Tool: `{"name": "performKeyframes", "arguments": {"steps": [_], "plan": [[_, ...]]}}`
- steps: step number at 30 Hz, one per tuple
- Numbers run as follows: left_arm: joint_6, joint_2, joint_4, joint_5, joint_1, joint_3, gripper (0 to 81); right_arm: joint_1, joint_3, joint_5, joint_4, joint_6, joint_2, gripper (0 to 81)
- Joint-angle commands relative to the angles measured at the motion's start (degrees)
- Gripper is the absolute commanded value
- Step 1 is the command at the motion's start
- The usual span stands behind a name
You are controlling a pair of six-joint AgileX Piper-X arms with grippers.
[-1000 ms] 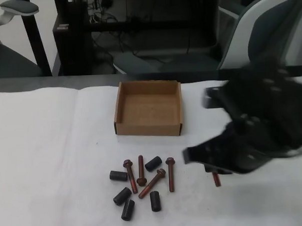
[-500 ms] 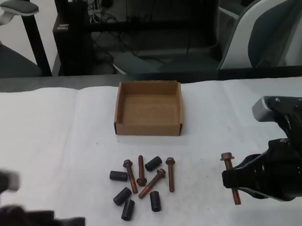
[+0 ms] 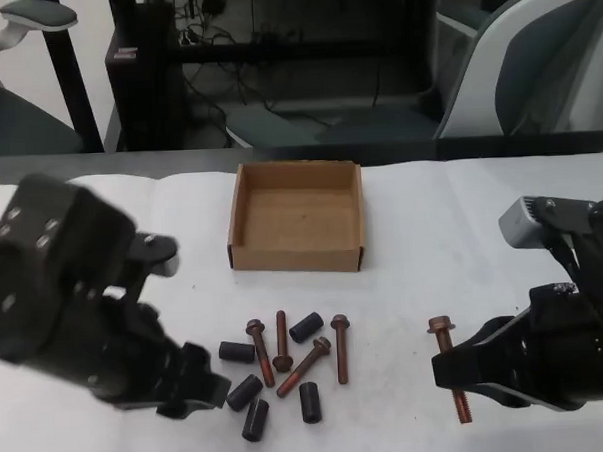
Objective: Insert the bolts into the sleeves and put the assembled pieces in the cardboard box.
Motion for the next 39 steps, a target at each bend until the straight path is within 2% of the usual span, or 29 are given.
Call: {"name": "performKeyframes", "arguments": {"steps": [1,13,21,27,39], "plan": [[8.63,2.54,1.94,1.95,-0.19,-3.17,57.5,0.10,-0.06,-1.53,-0.35,-0.45,-0.68,0.0],[22.73,6.53,1.66,1.62,-1.56,-4.59,57.5,0.10,-0.06,-3.00,-0.35,-0.45,-0.68,0.0],[20.24,9.89,-2.24,1.19,-4.09,-4.59,57.5,0.10,-0.06,-5.39,-0.35,-0.45,-0.68,0.0],[18.40,12.32,-2.71,-1.36,-4.18,-7.52,57.5,0.10,-0.06,-7.28,-0.35,-0.45,-0.68,0.0],[20.35,18.11,1.66,-1.34,-4.18,-13.30,57.5,0.10,-0.06,-7.51,-0.35,-0.45,-0.68,0.0]]}}
